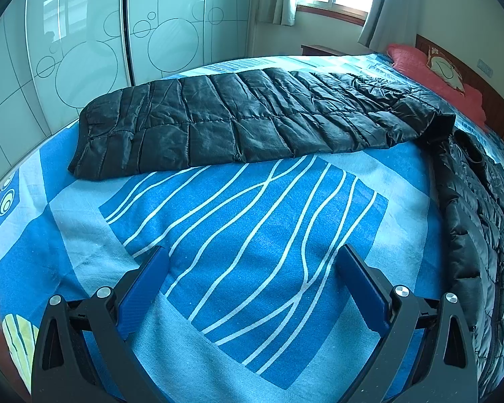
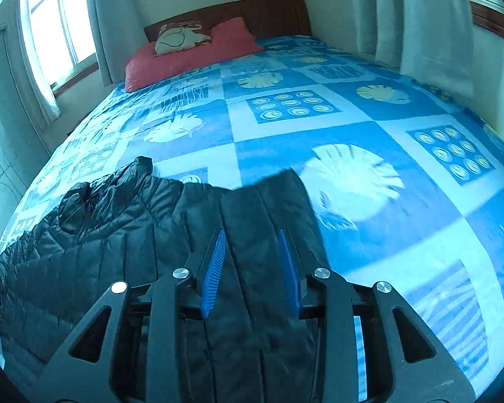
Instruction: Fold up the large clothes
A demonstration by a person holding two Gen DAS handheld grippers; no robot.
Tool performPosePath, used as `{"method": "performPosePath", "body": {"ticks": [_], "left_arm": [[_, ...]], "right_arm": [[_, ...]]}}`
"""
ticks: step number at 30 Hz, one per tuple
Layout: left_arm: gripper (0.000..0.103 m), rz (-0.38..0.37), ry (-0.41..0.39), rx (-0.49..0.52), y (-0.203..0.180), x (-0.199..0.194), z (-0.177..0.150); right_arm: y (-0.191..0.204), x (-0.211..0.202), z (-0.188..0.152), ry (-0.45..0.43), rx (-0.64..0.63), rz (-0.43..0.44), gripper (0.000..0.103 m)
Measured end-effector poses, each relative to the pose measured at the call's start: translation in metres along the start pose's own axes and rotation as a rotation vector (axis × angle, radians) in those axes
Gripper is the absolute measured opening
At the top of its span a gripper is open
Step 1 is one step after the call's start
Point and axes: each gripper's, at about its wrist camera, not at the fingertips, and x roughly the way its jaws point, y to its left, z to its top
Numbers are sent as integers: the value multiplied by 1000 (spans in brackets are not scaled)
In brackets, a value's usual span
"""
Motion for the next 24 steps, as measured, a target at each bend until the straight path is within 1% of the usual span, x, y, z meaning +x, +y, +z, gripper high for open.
{"method": "performPosePath", "body": {"ticks": [3, 4, 5, 7, 9, 10, 11, 12, 13, 15, 17, 20, 24], "left_arm": [[98, 0, 0, 0, 0, 0, 0], [98, 1, 0, 1, 0, 0, 0], [98, 1, 0, 1, 0, 0, 0], [98, 4, 0, 3, 0, 0, 0], [98, 1, 1, 1, -1, 0, 0], [98, 0, 0, 0, -1, 0, 0], [98, -1, 0, -1, -1, 0, -1], [98, -1, 0, -1, -1, 0, 0], [98, -2, 0, -2, -1, 0, 0], [98, -6, -1, -5, 0, 0, -1], [98, -9, -2, -7, 1, 0, 0], [98, -13, -2, -10, 2, -1, 0], [98, -25, -3, -18, 4, -2, 0]], "right_arm": [[-2, 41, -4, 82, 10, -40, 33], [-2, 52, -10, 97, -4, -49, 33], [-1, 56, -13, 87, -24, -60, 33], [2, 53, -14, 84, -34, -72, 33], [4, 39, -14, 78, -19, -69, 34], [4, 26, -16, 64, 2, -43, 40], [5, 17, -19, 49, 11, -23, 55], [7, -3, -28, 18, 10, -2, 60], [10, -16, -37, -2, -1, 0, 61], [15, -37, -58, -4, -34, -5, 61], [15, -47, -76, 3, -31, -2, 61], [12, -41, -91, 37, -23, -13, 59], [11, -26, -95, 56, -36, -32, 59]]}}
